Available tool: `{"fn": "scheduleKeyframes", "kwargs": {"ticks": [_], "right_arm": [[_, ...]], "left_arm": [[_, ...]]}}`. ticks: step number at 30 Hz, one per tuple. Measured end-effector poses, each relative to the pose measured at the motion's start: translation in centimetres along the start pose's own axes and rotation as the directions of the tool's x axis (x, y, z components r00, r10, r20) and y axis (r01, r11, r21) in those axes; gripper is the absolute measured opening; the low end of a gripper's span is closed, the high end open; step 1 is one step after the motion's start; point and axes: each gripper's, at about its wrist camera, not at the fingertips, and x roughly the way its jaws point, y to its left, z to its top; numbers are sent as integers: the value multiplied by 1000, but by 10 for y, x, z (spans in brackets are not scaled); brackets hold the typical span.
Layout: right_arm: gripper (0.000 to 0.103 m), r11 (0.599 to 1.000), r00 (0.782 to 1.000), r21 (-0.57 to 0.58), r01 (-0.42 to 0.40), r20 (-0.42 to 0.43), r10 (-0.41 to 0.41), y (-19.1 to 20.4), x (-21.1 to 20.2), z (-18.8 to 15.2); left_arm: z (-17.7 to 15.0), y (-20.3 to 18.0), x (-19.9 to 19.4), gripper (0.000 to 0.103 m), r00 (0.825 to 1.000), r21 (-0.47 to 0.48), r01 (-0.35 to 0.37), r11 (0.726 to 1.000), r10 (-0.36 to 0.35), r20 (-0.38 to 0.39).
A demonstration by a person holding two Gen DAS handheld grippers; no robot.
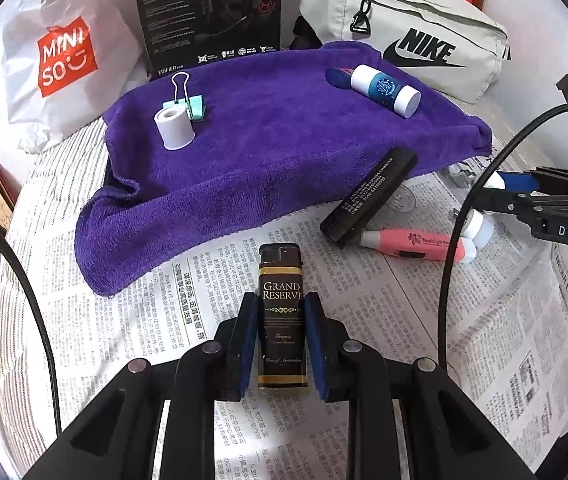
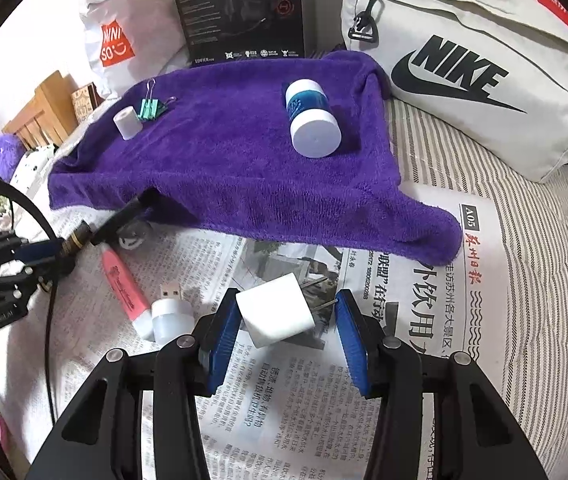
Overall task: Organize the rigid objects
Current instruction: 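Lift the lighter and charger and carry both over the purple towel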
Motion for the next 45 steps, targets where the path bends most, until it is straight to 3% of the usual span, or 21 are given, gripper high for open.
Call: {"fn": "scheduleKeyframes", "kwargs": {"ticks": [18,32,45], "right_arm": [[48,998,996,-6,-67,55,67,1,-24,22],[48,998,996,-9,-56,71,57,-9,-16,62],[48,999,999,21,-36,-35,37,-16,29,87]], "left_arm": [[8,18,-25,23,998,-33,40,999,-39,40],[51,42,-36,23,996,-13,15,1000,-14,90],[88,53,-5,23,997,3,32,999,-32,75]]}}
